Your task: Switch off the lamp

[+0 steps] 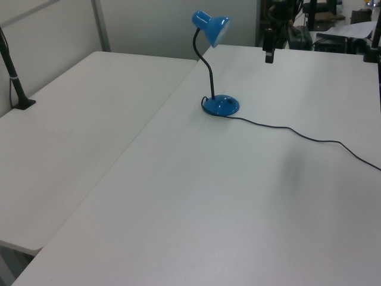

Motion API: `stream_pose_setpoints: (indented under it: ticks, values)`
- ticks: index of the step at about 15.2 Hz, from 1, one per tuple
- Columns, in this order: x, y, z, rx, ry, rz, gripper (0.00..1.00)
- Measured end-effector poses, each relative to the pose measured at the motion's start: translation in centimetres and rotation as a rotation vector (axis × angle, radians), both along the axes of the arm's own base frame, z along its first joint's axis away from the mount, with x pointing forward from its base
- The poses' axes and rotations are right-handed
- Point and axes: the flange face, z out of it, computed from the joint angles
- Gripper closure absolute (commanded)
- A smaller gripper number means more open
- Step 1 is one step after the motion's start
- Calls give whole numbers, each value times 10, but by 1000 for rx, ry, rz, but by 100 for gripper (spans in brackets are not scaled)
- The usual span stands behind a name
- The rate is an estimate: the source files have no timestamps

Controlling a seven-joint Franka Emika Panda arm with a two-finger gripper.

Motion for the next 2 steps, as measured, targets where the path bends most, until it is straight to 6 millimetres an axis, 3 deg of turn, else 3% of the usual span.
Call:
stream_pose_setpoints:
  ticks: [2]
  values:
    - [1,0,-1,-1,6,-1,0]
